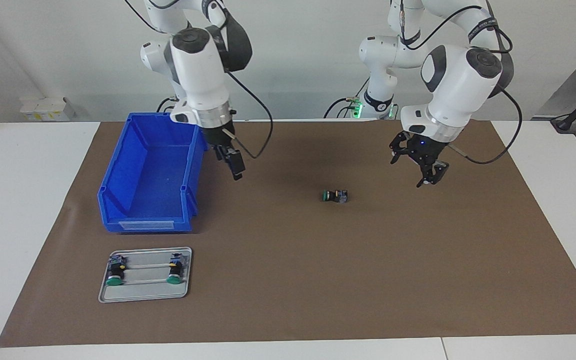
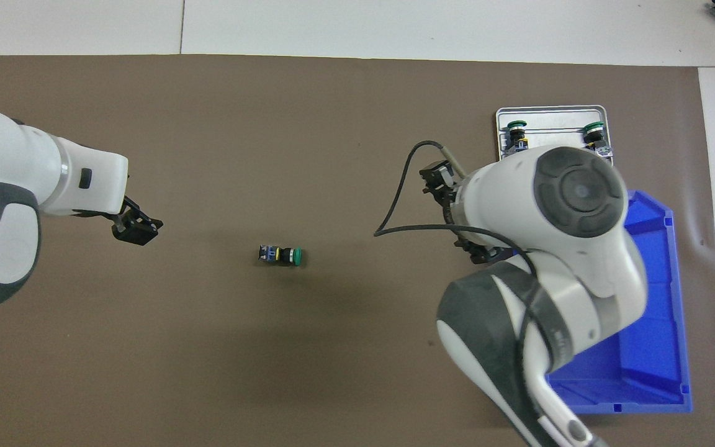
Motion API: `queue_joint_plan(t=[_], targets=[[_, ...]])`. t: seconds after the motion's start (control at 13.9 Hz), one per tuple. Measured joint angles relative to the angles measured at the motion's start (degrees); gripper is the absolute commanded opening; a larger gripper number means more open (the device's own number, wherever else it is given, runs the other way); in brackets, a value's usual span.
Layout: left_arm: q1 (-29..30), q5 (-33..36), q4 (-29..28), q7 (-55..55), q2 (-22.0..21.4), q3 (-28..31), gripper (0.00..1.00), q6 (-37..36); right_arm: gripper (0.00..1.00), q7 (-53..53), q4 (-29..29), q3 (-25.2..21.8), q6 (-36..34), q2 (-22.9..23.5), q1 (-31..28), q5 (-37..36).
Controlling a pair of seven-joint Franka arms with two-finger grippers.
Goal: Place and press button with both arms
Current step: 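Retract the right gripper while the left gripper approaches the button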
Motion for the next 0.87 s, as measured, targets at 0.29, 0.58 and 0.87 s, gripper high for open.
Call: queue_joint_plan(t=[0.29,0.58,0.87], targets=[[-5.5,-0.7,-0.7,2.0,2.7,-0.1,0.94,4.3,1.0,-21.6,1.1,-0.2,-5.6,-3.5,-8.6,0.2],[-10.3,-0.7,-4.1,3.5,4.1,-0.2,0.99,9.2,1.0,-39.8,5.0,-0.3,-9.2,-3.4,-15.6,0.2],[-14.7,-0.7,-7.8,4.5,5.8,-0.2,0.99,13.2,1.0,-53.0,12.9,-0.3,-18.6,-1.7,-18.4,0.1]])
